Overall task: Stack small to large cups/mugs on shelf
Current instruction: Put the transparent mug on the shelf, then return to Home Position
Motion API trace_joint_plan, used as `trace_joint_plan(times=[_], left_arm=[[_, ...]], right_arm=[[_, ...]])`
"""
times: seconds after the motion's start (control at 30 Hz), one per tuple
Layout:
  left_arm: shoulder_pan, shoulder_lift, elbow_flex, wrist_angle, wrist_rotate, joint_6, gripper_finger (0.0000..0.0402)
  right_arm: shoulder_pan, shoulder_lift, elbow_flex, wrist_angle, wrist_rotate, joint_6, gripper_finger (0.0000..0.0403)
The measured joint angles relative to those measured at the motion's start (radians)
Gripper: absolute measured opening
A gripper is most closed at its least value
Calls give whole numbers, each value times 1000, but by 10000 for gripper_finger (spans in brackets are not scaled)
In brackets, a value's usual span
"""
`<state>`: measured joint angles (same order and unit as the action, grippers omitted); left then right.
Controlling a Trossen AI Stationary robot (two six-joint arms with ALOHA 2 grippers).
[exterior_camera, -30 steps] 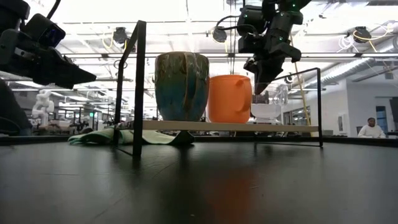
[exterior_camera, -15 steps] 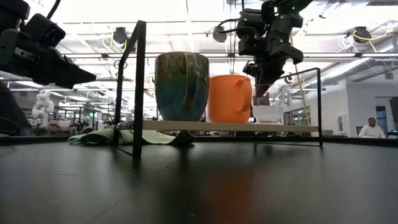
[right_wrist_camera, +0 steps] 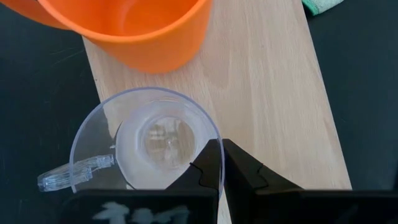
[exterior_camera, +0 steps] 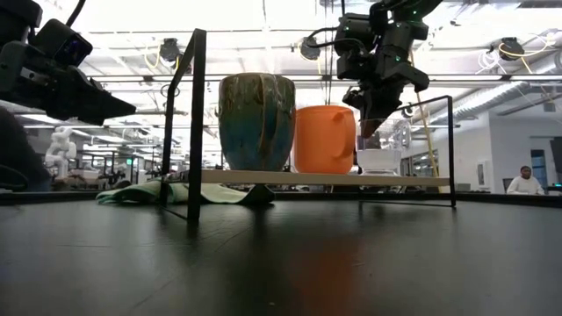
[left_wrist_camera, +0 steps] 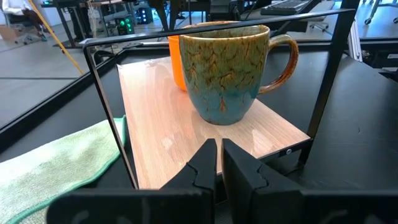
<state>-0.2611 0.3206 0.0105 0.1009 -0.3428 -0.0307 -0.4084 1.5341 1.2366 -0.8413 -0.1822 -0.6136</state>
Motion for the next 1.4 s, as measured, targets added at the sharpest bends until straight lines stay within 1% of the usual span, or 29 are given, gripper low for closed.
trace_joint_plan(times=[0.2, 0.67, 0.83, 1.0, 1.23, 1.33, 1.4], left_arm=[[0, 0, 0, 0, 0, -3, 26], [0, 0, 0, -1, 0, -3, 26], [0, 0, 0, 0, 0, -2, 26], [0, 0, 0, 0, 0, -2, 26], [0, 0, 0, 23, 0, 8, 26], [-2, 0, 0, 32, 2, 89, 16], [-3, 0, 0, 32, 5, 108, 5]], right_arm=[[0, 0, 0, 1, 1, 1, 4], [0, 0, -1, 32, 3, 0, 57], [0, -15, -1, 26, 3, 8, 70], [0, -76, -1, 10, 3, 23, 80], [1, -222, -1, 9, 1, 108, 85], [14, -297, -1, -25, -5, 120, 73], [33, -348, -1, -46, -6, 125, 56]])
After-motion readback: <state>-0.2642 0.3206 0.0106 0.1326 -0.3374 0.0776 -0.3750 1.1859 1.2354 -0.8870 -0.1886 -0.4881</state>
